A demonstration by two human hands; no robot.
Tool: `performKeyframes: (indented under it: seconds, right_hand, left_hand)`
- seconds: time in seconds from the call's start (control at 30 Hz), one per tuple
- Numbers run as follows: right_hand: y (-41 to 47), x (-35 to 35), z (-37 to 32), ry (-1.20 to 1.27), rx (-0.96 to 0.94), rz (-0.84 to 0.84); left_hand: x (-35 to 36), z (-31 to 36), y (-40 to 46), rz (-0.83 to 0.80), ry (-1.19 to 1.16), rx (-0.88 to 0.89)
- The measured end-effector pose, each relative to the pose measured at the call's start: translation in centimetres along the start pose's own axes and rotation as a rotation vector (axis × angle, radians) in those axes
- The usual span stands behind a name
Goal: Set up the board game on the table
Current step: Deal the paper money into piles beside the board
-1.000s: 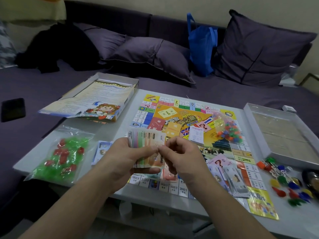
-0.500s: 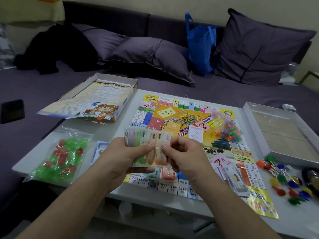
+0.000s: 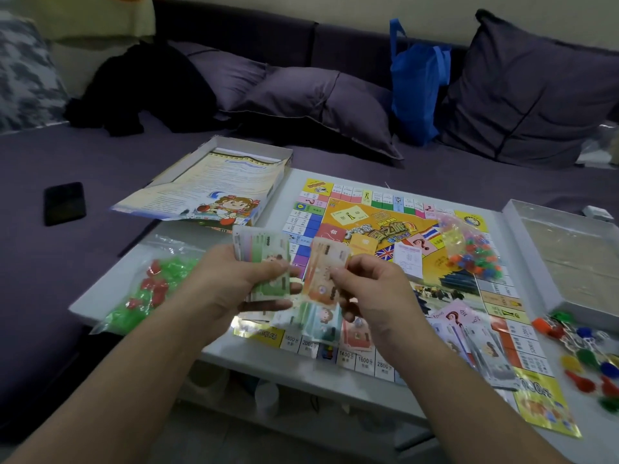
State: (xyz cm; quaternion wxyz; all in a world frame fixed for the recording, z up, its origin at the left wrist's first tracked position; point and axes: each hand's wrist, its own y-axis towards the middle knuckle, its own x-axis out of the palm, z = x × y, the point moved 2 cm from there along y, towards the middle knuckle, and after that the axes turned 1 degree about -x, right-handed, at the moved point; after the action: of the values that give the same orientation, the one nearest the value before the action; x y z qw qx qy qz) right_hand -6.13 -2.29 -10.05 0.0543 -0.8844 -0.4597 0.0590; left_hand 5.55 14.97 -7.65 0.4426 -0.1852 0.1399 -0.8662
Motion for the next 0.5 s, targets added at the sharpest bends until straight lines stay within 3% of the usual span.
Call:
performKeyframes:
  seconds: [0.2, 0.5]
  right_hand:
    - [0.5, 1.1, 0.6, -0.14, 0.006, 0.073]
    - [1.6, 5.2, 1.3, -0.38, -0.005, 0.06]
  left_hand:
    - [-3.8, 1.1, 0.7, 0.172, -0.04, 0.021]
    - [-5.0, 1.3, 0.3, 0.143, -0.142, -0.016]
